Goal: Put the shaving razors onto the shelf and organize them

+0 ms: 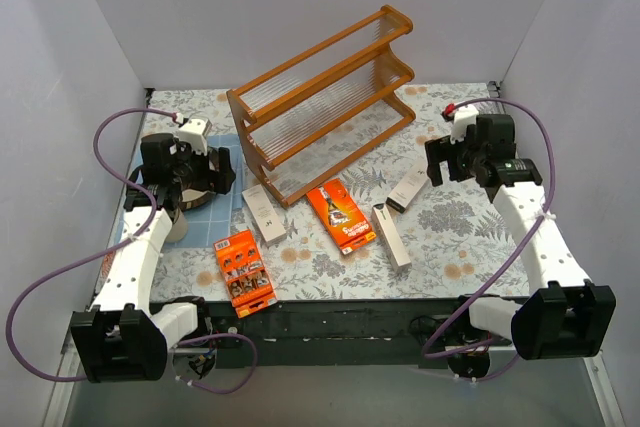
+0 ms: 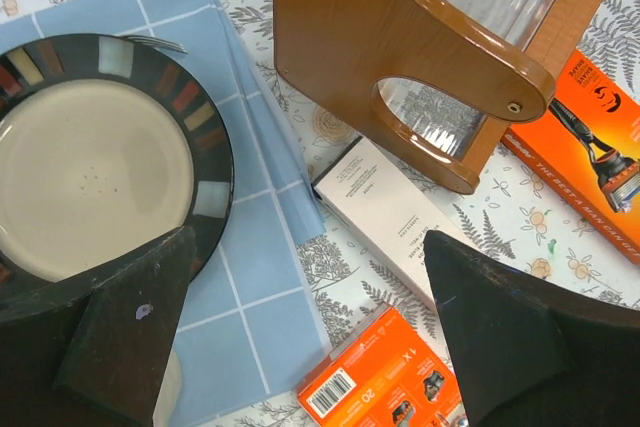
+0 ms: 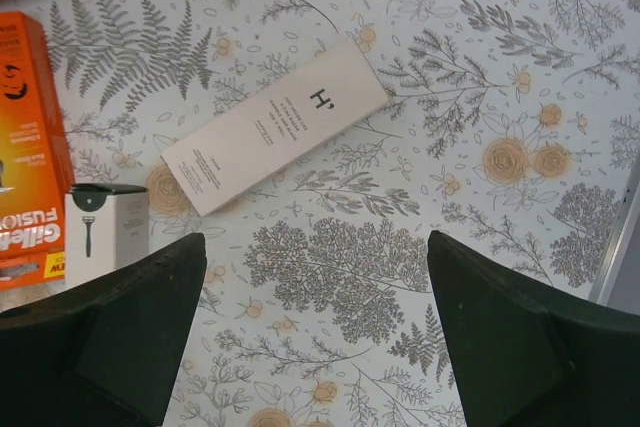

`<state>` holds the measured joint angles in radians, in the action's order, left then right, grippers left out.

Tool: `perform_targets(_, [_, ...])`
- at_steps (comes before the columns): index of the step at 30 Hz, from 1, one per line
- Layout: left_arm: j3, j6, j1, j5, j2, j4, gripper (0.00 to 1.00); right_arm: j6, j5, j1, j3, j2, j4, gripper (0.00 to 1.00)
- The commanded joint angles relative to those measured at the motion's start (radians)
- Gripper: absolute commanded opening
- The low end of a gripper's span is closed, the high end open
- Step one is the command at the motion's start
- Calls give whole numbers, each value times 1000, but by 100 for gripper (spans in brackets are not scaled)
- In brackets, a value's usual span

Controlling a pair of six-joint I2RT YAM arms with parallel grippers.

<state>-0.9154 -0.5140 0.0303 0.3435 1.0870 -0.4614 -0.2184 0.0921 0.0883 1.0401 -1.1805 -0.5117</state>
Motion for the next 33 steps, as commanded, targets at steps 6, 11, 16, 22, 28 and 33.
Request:
perform_targets(6, [1, -15, -1, 206, -297, 53, 98, -78, 247, 4, 359, -97, -145, 97])
perform_targets(11, [30, -161, -1, 134, -354, 196, 94, 43, 268, 5, 425, -207, 3, 95])
perform_targets(16, [12, -158, -1, 267, -288, 273, 75, 47, 275, 33, 440, -294, 180, 94])
perform_targets(22, [-2, -158, -3, 321, -148, 358, 67, 99, 265, 34, 547, -471, 305, 94])
perform_targets(28, [-36, -168, -1, 359, 17, 401, 48, 114, 213, 24, 787, -708, 328, 94])
perform_targets(33, [-23, -199, -3, 253, 100, 489, 58, 129, 192, 1, 1001, -925, 364, 94])
